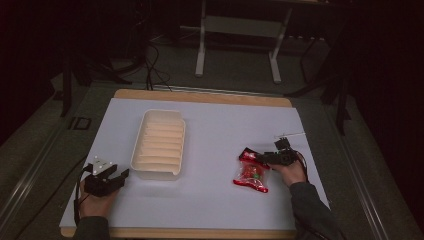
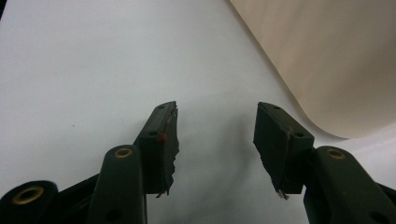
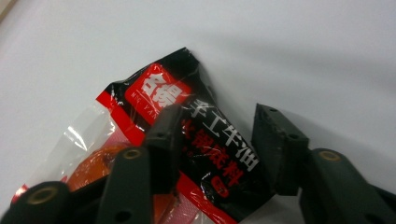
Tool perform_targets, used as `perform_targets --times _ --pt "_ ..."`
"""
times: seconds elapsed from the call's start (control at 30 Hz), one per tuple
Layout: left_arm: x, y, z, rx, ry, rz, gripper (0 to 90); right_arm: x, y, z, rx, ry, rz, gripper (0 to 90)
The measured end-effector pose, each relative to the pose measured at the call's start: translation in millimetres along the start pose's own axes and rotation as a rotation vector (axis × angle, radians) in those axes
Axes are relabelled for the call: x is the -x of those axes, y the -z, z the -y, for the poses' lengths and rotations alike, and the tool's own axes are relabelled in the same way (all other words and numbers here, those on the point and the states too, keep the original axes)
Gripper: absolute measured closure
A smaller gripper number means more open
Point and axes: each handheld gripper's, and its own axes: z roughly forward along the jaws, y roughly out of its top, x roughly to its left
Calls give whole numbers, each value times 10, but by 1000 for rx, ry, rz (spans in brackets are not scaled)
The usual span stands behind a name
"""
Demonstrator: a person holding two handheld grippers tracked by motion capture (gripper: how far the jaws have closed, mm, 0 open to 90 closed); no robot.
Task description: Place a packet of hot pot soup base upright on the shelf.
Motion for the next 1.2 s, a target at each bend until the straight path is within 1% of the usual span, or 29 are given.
perform_targets --times 0.07,0.13,0.23,0.33,0.43,0.47,0.5,0.63,0.8,0.93,1.2 --pt "1 -1 0 0 0 0 499 0 5 1 -13 -1 -6 608" --pt "1 -1 0 0 0 -1 499 -2 -11 8 -19 3 -18 641" --pt "1 -2 0 -1 0 -1 499 1 -15 13 -25 -1 -22 680" --pt "1 -2 0 -1 0 -1 499 7 -1 14 -36 -14 -34 764" --pt "2 -3 0 -1 1 -3 499 16 21 20 -29 -13 -54 831" --pt "3 -3 0 0 1 -3 499 17 29 21 -30 -10 -62 866" --pt "3 -3 0 0 1 -3 499 12 35 20 -29 -8 -68 872" --pt "3 -3 0 -1 0 -3 499 -12 56 5 -29 5 -66 882" --pt "3 -3 0 -1 -1 -3 499 -34 129 -34 -6 8 -88 884" --pt "5 -3 -1 -2 -3 -4 499 -69 190 -79 8 30 -95 885" --pt "3 -4 -1 -2 0 -4 499 -145 251 -148 22 68 -98 887"
